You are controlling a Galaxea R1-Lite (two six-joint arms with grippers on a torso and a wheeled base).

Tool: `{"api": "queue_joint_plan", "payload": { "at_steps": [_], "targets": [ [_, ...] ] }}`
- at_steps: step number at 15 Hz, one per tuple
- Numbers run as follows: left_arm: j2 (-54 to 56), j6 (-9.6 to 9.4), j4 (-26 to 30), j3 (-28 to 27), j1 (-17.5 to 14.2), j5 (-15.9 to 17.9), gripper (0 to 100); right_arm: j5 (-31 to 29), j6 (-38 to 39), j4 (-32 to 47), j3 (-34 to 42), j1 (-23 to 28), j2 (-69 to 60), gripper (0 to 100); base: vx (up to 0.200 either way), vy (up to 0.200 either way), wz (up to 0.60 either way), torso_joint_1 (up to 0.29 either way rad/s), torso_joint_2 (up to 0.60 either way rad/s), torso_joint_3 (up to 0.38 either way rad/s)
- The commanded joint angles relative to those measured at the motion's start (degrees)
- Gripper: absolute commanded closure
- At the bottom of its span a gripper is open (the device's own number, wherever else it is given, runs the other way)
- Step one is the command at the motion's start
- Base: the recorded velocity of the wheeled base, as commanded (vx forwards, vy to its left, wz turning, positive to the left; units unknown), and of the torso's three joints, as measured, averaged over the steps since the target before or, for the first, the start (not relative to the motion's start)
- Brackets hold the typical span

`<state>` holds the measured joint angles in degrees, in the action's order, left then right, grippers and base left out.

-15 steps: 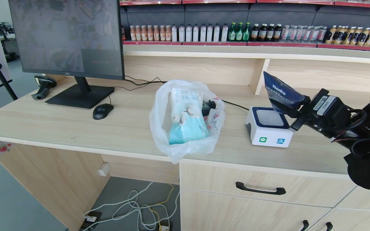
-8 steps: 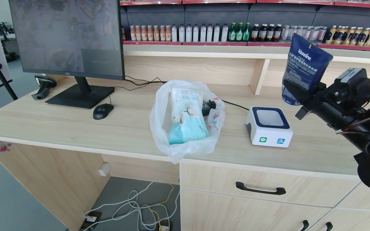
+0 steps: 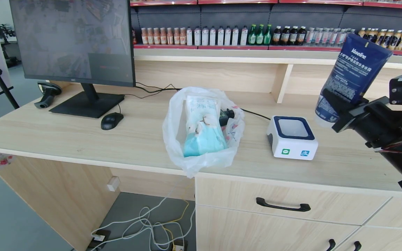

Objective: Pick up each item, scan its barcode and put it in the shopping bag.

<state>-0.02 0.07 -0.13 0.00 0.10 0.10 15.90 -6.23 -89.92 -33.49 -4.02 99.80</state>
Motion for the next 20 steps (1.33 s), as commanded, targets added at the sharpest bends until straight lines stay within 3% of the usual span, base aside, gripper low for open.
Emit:
{"api": "queue_joint_plan", "payload": {
  "at_steps": [1,3,11,20],
  "targets": [
    [0.0,0.01,0.0,0.0,0.0,0.0,0,-6.2,3.2,-0.1,1.1,-1.8,-1.5,100,0.000,0.000,0.00,0.000,0.00,0.000],
    [0.0,0.01,0.0,0.0,0.0,0.0,0,-10.6,4.4,-0.1,0.9,-4.5,-1.4,100,0.000,0.000,0.00,0.000,0.00,0.000],
    [0.0,0.01,0.0,0.0,0.0,0.0,0,-10.7,4.6,-0.1,4.1,-4.7,-2.9,100,0.000,0.000,0.00,0.000,0.00,0.000],
    [0.0,0.01,0.0,0.0,0.0,0.0,0,-10.7,6.4,-0.1,3.9,-4.8,-1.7,100,0.000,0.200,0.00,0.001,0.00,0.001]
  ]
}}
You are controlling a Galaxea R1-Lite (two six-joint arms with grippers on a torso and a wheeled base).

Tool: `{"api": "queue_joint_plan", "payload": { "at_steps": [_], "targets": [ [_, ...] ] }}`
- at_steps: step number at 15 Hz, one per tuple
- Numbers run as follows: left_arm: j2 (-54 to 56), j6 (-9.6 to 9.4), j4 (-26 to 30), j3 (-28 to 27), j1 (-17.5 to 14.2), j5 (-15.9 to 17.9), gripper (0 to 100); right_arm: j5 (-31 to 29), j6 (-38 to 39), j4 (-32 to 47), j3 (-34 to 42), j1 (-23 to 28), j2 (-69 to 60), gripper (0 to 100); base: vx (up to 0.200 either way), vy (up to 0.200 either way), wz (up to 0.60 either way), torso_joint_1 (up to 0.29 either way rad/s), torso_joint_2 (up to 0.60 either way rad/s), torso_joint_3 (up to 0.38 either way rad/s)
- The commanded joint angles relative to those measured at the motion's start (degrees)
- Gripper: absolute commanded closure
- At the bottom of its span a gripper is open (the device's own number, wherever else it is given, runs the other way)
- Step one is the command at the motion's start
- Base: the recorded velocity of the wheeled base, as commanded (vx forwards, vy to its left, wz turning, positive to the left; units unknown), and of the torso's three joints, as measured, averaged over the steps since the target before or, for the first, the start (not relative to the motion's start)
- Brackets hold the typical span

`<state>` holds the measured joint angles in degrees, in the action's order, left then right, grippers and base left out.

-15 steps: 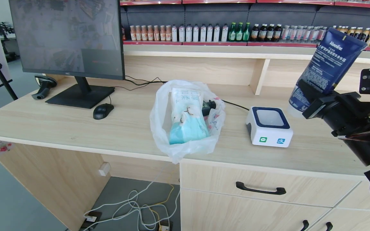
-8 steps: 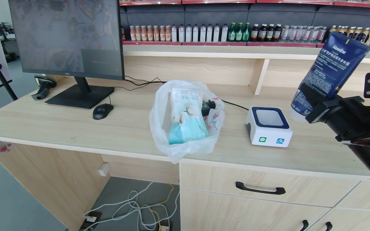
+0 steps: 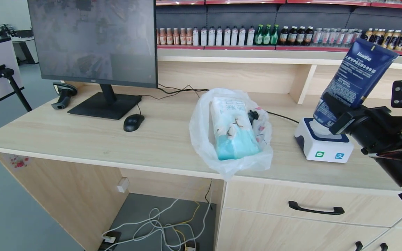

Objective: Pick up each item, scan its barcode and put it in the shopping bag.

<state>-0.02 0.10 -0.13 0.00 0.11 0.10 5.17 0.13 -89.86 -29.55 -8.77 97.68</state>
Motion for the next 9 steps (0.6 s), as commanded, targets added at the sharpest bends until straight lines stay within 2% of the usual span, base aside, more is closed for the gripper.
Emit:
{"api": "queue_joint_plan", "payload": {
  "at_steps": [1,3,9],
  "targets": [
    [0.0,-0.01,0.0,0.0,0.0,0.0,0,0.0,0.0,-0.1,-0.2,0.0,0.4,100,0.000,0.200,0.00,0.012,0.00,-0.002],
    [0.0,-0.19,0.0,0.0,0.0,0.0,0,0.0,0.0,-0.1,-0.2,-0.3,0.4,100,0.000,0.000,0.00,0.000,0.00,0.000],
    [0.0,-0.10,0.0,0.0,0.0,0.0,0,0.1,0.0,-0.1,-0.4,-0.6,-0.6,100,0.000,0.000,0.60,0.002,0.00,0.002]
  ]
}}
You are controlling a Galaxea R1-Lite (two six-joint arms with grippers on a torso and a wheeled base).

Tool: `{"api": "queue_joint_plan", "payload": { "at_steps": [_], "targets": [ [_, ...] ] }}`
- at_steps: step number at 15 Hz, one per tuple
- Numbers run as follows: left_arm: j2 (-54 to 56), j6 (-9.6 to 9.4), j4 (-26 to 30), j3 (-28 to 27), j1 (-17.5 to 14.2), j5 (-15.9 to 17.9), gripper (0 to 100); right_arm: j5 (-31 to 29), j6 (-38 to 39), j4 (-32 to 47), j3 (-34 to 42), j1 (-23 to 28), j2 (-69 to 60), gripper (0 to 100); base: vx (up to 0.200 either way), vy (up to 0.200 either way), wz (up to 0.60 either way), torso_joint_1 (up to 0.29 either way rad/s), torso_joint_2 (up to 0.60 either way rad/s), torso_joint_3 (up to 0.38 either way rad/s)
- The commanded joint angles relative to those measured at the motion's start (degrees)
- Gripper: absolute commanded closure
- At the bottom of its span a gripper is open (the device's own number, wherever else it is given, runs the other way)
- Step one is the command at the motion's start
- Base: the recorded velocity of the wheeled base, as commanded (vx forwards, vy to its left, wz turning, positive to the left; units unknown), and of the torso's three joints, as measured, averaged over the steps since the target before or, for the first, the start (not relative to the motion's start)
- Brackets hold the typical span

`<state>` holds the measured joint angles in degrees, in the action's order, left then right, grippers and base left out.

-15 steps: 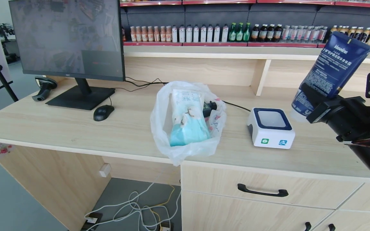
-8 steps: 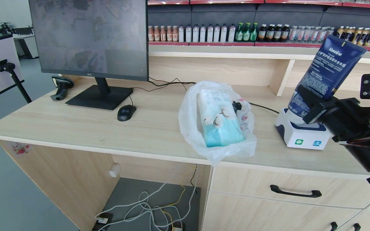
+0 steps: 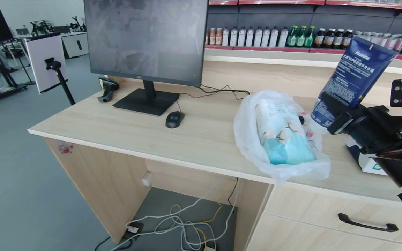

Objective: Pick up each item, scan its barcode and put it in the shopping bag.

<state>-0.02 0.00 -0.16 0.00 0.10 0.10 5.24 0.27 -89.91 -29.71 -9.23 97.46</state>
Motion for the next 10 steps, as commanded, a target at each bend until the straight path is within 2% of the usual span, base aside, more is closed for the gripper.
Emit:
{"api": "queue_joint_plan", "payload": {
  "at_steps": [1,3,7,10],
  "targets": [
    [0.0,0.00,0.0,0.0,0.0,0.0,0,0.0,-0.1,-0.1,-0.6,-0.1,-0.7,100,0.000,0.000,0.00,0.000,0.00,0.000],
    [0.0,0.00,0.0,0.0,0.0,0.0,0,0.1,-0.1,-0.1,-2.5,-1.1,-1.2,100,0.000,0.000,0.00,0.000,0.00,0.000],
    [0.0,0.09,0.0,0.0,0.0,0.0,0,0.2,0.0,-0.1,-4.2,-9.5,-0.5,100,0.000,0.000,0.00,0.000,0.00,0.000],
    [0.0,0.09,0.0,0.0,0.0,0.0,0,0.2,1.4,-0.1,-5.2,-11.1,2.9,100,0.000,0.000,0.00,0.000,0.00,0.000]
  ]
}}
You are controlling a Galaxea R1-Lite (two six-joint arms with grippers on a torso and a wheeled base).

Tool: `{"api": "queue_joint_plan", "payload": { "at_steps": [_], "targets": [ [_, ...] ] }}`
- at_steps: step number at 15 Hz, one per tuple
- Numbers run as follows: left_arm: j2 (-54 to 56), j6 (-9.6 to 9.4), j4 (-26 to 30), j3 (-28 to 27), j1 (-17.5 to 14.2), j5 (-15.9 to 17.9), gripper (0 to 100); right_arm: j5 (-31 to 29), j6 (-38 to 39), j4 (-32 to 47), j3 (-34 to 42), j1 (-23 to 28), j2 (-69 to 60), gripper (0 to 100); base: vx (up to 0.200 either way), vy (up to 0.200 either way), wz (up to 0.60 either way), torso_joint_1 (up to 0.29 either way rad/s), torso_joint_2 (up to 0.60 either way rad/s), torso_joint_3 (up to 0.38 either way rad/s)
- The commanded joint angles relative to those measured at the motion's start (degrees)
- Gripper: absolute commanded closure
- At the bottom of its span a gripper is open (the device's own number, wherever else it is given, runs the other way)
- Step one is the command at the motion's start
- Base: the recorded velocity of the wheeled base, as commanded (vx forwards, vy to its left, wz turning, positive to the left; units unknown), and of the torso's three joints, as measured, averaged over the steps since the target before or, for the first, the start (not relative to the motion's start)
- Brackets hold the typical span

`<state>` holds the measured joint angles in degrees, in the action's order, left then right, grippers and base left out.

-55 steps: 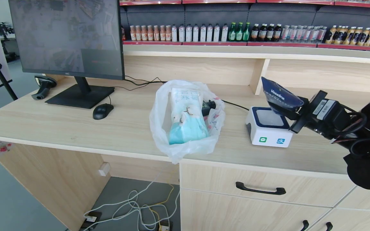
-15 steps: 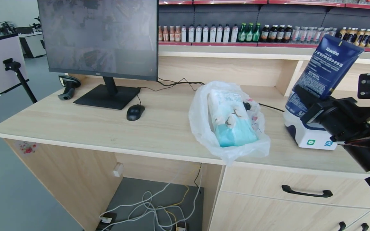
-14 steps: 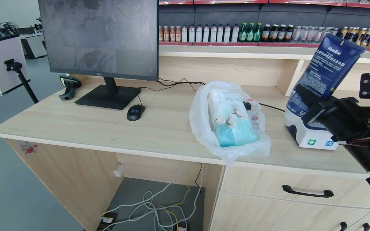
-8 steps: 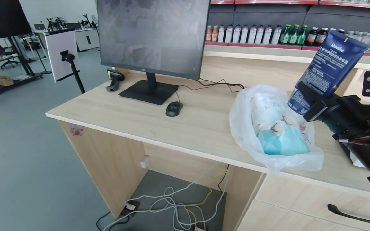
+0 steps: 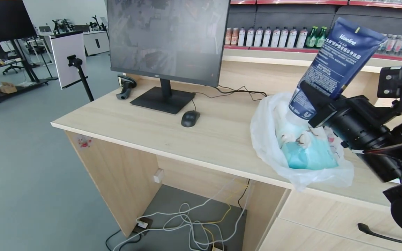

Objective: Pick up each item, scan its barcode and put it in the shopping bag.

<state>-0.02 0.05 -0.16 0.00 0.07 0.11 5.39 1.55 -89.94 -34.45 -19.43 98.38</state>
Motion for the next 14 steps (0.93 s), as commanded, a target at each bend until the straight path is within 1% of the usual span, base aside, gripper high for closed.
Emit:
{"api": "queue_joint_plan", "payload": {
  "at_steps": [1,3,9,14],
  "targets": [
    [0.0,0.04,0.0,0.0,0.0,0.0,0,0.1,0.2,-0.1,0.3,-1.0,2.8,100,0.000,0.000,0.00,0.000,0.00,0.000],
    [0.0,0.04,0.0,0.0,0.0,0.0,0,0.1,0.4,-0.1,1.3,-1.0,4.0,100,0.000,0.000,0.00,0.000,0.00,0.000],
    [0.0,0.13,0.0,0.0,0.0,0.0,0,0.1,0.3,-0.1,1.1,-0.9,8.9,100,0.000,0.000,0.00,0.000,0.00,0.000],
    [0.0,0.13,0.0,0.0,0.0,0.0,0,-0.1,0.3,-0.1,-1.4,-0.6,11.2,100,0.000,0.000,0.00,0.000,0.00,0.000]
  ]
}}
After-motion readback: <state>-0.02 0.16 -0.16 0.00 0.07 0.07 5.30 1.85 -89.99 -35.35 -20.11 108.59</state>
